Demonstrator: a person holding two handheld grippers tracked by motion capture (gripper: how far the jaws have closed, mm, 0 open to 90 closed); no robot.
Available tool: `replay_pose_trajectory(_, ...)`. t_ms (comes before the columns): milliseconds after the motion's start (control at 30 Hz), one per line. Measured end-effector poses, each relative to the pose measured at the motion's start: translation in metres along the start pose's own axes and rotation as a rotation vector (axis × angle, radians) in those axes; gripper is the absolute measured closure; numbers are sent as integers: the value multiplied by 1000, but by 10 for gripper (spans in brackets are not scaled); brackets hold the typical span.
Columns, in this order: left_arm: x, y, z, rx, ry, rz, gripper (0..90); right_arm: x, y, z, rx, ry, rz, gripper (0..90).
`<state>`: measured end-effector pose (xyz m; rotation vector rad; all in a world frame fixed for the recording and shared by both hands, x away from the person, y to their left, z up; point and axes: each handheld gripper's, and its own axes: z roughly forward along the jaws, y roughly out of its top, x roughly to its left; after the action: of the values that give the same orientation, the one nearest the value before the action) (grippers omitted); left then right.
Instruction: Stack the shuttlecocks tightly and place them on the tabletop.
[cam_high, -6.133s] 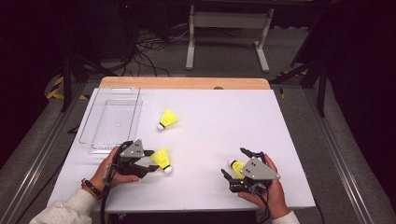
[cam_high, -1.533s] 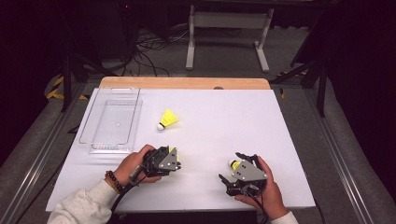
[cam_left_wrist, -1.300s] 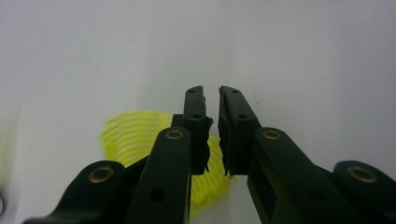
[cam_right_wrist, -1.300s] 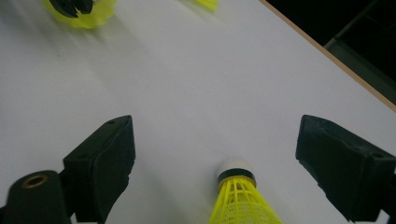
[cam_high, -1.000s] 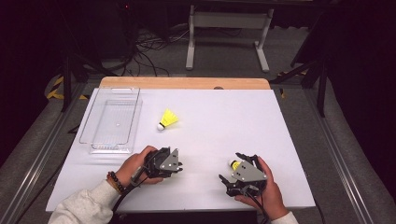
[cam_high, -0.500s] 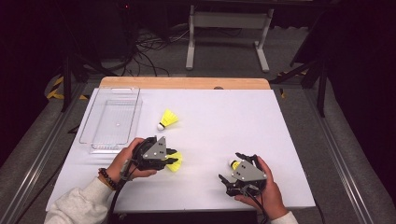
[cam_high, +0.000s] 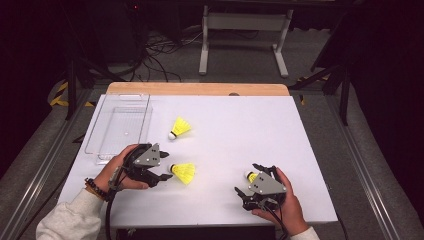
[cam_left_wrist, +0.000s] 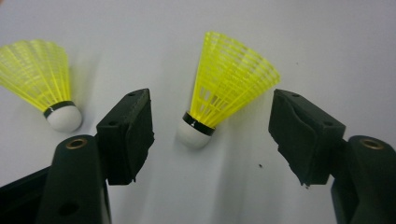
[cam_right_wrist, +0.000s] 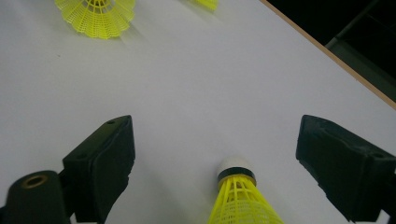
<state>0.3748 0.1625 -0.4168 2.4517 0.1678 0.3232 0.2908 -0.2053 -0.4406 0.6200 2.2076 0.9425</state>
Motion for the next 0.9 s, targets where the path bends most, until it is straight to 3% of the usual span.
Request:
replay_pose_trajectory(200, 2, 7, 22, 50, -33, 14, 289, 1, 0, 2, 6, 9, -3, 129)
replay_pose_trajectory(433, 5, 8, 35, 58, -85, 2, 243, 0, -1, 1, 8, 15, -3, 129)
replay_pose_trajectory(700, 7, 10, 49, 93, -97, 0, 236, 1, -1, 3, 14, 23, -8, 129)
replay_pose_trajectory(900, 9, 12, 53, 92, -74, -1, 261, 2, -1, 4, 16, 25, -11, 129)
